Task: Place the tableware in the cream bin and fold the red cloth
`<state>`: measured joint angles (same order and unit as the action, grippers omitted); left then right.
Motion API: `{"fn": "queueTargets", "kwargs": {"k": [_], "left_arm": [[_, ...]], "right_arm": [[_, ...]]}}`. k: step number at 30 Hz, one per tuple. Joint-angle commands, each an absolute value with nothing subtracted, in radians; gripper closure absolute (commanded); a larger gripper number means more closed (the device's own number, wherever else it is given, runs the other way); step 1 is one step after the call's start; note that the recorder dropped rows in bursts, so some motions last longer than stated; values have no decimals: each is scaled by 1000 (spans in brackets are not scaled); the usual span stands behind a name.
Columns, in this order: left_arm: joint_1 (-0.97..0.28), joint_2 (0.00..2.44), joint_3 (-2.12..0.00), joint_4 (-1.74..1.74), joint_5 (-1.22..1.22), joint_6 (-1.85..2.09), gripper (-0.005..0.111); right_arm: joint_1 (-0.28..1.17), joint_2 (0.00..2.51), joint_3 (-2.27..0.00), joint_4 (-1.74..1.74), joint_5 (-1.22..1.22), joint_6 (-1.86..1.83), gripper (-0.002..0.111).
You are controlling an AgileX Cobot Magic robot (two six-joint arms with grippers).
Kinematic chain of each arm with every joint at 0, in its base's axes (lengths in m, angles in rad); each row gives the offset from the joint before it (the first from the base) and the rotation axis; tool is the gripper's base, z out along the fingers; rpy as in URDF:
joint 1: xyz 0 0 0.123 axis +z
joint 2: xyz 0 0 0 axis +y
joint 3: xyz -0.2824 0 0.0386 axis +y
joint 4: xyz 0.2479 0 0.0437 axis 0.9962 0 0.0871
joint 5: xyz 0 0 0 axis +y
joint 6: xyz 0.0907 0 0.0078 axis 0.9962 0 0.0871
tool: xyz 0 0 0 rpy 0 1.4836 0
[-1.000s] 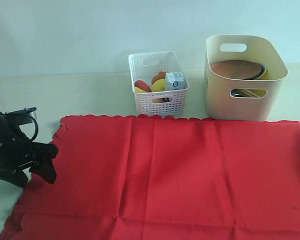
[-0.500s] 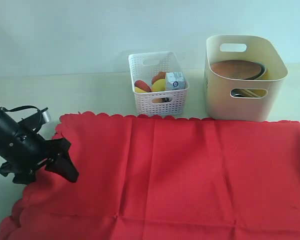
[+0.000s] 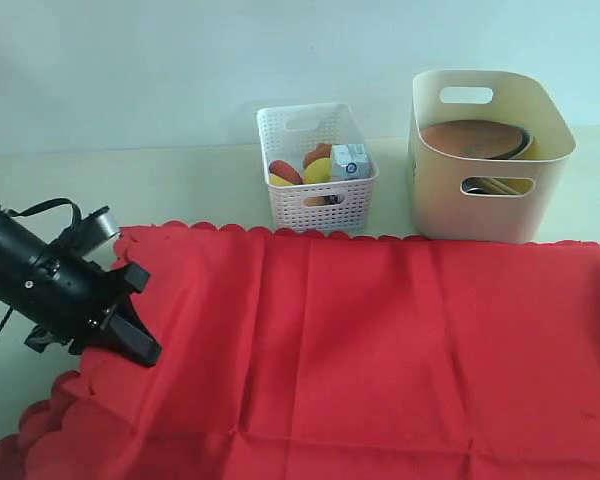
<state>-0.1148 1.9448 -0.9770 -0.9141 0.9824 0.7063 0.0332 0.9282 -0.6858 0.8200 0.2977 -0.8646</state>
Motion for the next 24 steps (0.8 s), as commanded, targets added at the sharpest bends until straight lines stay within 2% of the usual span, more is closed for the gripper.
{"fn": "queueTargets", "kwargs": {"k": [1, 15, 24], "left_arm": [[-111, 1866, -977, -888, 939, 668, 107], [98, 1641, -969, -759, 922, 597, 107], [140, 1594, -962, -629, 861, 520, 107]], "right_arm": [[36, 951, -651, 772, 289, -870, 108], [36, 1258, -675, 734, 465, -920, 108], [65, 1449, -682, 691, 609, -1027, 108]]}}
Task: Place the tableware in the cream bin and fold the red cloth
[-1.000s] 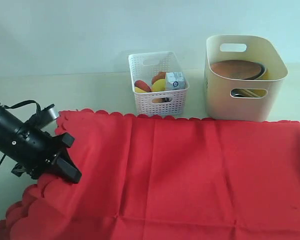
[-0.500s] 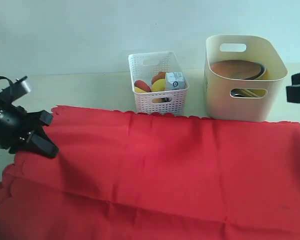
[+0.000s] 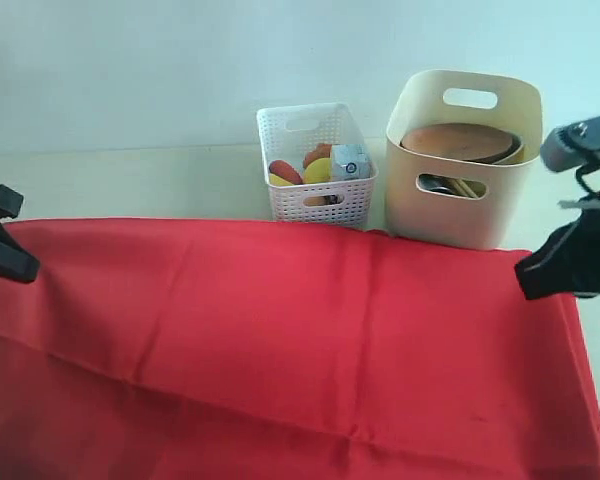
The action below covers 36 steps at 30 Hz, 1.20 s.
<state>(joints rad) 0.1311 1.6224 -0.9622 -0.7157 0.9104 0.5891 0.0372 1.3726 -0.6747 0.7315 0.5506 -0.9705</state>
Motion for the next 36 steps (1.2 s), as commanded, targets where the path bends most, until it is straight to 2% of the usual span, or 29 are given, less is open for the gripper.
{"fn": "queueTargets", "kwargs": {"k": [1, 6, 15, 27, 36], "left_arm": [[140, 1594, -962, -597, 858, 491, 107], [140, 1629, -962, -508, 862, 410, 107], [140, 1699, -969, -532, 877, 410, 107], [138, 1678, -1014, -909, 1073, 671, 107], [138, 1615, -1014, -1069, 1147, 766, 107]], "right_arm": [[80, 1469, -682, 672, 609, -1027, 108], [127, 1519, -693, 592, 609, -1001, 108], [128, 1593, -695, 572, 657, -962, 108], [128, 1677, -697, 533, 648, -907, 81], [128, 1771, -697, 353, 623, -646, 84]]}}
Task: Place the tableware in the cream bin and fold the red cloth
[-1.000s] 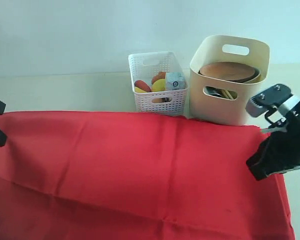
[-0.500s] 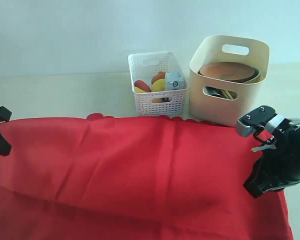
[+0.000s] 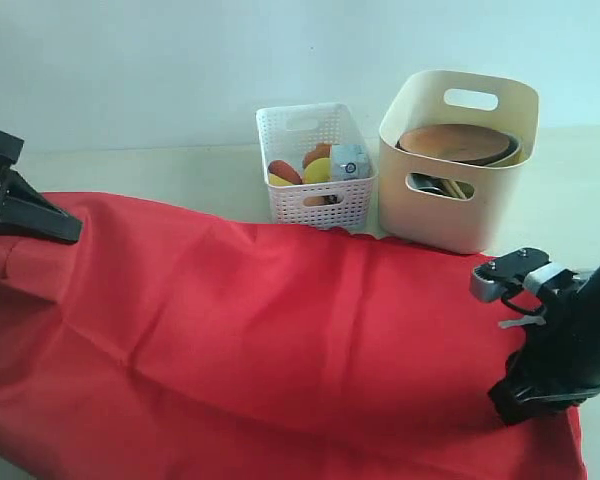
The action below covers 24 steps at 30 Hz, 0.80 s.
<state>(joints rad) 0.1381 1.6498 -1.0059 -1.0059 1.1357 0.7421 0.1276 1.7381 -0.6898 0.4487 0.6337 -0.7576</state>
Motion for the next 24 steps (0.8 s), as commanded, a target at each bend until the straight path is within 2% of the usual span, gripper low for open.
{"fn": "queueTargets", "kwargs": {"k": [1, 6, 10, 15, 19, 24], "left_arm": [[138, 1609, -1014, -1075, 1147, 766, 107], [131, 1589, -1014, -1133, 1172, 792, 107], [75, 1587, -1016, -1162, 1202, 807, 107], [-70, 1559, -1037, -1162, 1221, 807, 107], [-294, 1503, -1039, -1226, 1097, 807, 107], [-625, 1550, -1110, -1236, 900, 797, 107]], "right_arm": [[128, 1778, -697, 330, 622, -614, 87], [128, 1786, -706, 316, 606, -573, 108], [185, 1786, -734, 303, 601, -528, 108], [245, 1790, -738, 262, 549, -414, 108], [245, 1816, -738, 252, 535, -341, 108], [245, 1816, -770, 256, 561, -283, 108]]}}
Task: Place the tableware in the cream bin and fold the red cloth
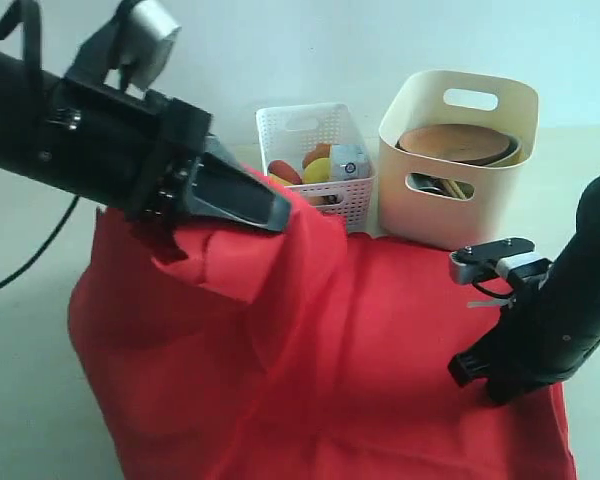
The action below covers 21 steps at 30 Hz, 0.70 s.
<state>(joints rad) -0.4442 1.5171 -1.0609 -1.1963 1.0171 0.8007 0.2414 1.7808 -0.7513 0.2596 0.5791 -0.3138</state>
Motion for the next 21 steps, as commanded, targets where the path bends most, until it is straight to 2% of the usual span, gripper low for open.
{"fn": "queueTargets", "kwargs": {"k": [1, 5, 9, 16, 21], "left_arm": [[-696, 1576, -1131, -1236, 842, 797, 107], [-861, 1715, -1182, -1236, 686, 824, 107], [-949, 1868, -1193, -1239, 629, 876, 107], [-958, 1961, -1193, -1242, 642, 909, 107], [-958, 1963, -1193, -1244, 651, 912, 107]], "right_arm": [[245, 1816, -779, 256, 577, -278, 108], [245, 1816, -787, 279, 594, -258, 108], [245, 1812, -787, 278, 603, -258, 108], [245, 1756, -872, 74, 805, -62, 108], [245, 1694, -896, -306, 952, 191, 108]]}}
